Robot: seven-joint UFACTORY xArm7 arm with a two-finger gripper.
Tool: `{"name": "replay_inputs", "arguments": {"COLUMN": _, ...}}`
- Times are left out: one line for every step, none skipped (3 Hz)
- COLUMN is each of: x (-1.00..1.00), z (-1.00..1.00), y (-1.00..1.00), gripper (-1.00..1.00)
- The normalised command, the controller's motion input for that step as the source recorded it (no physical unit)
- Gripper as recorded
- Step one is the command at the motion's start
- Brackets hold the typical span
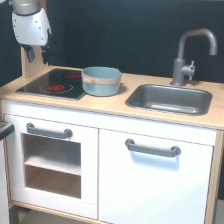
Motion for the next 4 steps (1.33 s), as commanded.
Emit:
{"name": "replay_inputs", "arguments": {"x": 1.00, "z": -1.00, "y": 0.31, "gripper": 0.93}}
{"name": "replay_inputs", "arguments": {"x": 1.00, "z": -1.00, "y": 0.44, "gripper": 0.69}}
{"name": "replay_inputs", "arguments": {"x": 1.00, "z": -1.00, "y": 0.32, "gripper": 0.16}}
{"name": "replay_inputs", "arguments": {"x": 0.70, "z": -1.00, "y": 0.43, "gripper": 0.18}}
